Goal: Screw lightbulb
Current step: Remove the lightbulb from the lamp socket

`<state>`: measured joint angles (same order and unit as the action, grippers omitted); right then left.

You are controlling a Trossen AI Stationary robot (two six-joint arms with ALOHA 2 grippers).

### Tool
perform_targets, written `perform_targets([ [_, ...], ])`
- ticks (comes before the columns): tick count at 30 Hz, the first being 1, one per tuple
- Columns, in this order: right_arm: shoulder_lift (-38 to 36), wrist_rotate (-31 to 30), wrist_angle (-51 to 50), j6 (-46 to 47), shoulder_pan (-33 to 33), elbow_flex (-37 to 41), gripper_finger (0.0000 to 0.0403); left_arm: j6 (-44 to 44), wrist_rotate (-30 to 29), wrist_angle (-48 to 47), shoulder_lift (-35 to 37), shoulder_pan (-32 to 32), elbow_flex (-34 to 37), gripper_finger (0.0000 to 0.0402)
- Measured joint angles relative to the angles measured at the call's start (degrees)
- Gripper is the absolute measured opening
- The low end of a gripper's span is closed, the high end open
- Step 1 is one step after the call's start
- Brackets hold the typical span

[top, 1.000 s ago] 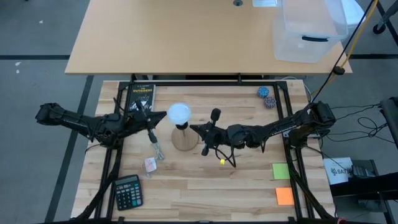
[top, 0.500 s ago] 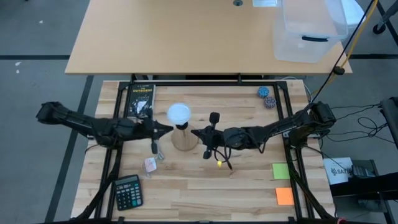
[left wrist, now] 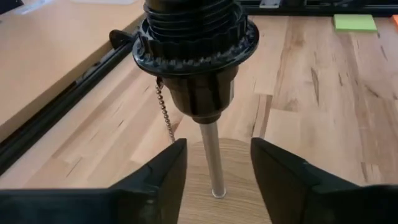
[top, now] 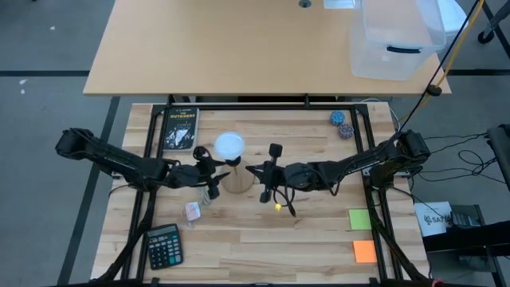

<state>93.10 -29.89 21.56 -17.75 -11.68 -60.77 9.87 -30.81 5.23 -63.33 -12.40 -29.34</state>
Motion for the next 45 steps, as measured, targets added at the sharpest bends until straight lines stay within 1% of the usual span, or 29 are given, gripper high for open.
perform_targets([
  [3,0.0,0.0,0.2,1.5,0.4,0.0,0.0015,0.1,0.0,0.0,0.3,0.0,0.0,0.0197],
  [5,0.0,0.0,0.8,2.6,0.9,0.0,0.0032,0.2,0.0,0.0,0.3,0.0,0.0,0.0199],
  [10,0.0,0.2,0.8,6.0,2.4,0.0,0.0094,0.6,0.0,0.0,0.3,0.0,0.0,0.0199],
  [11,0.0,0.6,0.9,6.6,2.7,0.0,0.0108,0.6,0.0,0.3,0.3,0.0,0.0,0.0199],
  [15,0.4,6.9,1.5,10.2,5.1,0.0,0.0154,0.2,0.1,3.8,0.1,0.0,0.0,0.0199],
  [17,1.2,9.1,1.8,12.2,6.2,0.0,0.0172,0.2,0.1,4.7,-0.4,0.0,0.1,0.0199],
  [19,2.3,9.3,2.9,13.2,6.9,0.0,0.0186,0.3,0.1,7.3,-1.2,0.0,1.2,0.0199],
  [22,3.5,9.4,4.5,13.3,7.3,0.0,0.0203,0.7,0.1,13.2,-2.3,0.4,4.8,0.0199],
  [26,3.5,9.3,6.5,13.2,7.6,0.0,0.0212,1.2,0.1,24.5,-2.3,2.0,10.1,0.0199],
  [28,3.6,9.3,7.9,12.7,7.6,0.0,0.0212,0.4,1.3,29.3,-2.3,3.0,12.3,0.0199],
  [31,3.5,9.3,8.8,12.1,7.9,0.0,0.0211,0.3,5.2,32.4,-2.3,4.4,14.0,0.0199],
  [34,3.5,9.3,8.6,12.1,8.5,0.0,0.0211,0.4,7.3,33.2,-2.7,5.4,15.4,0.0199],
  [38,3.5,9.3,8.8,12.0,9.2,0.0,0.021,0.8,7.9,40.9,-6.3,6.2,17.3,0.02],
  [45,3.5,9.3,9.1,12.0,9.4,0.0,0.021,0.8,11.1,51.2,-16.3,8.1,17.4,0.02],
])
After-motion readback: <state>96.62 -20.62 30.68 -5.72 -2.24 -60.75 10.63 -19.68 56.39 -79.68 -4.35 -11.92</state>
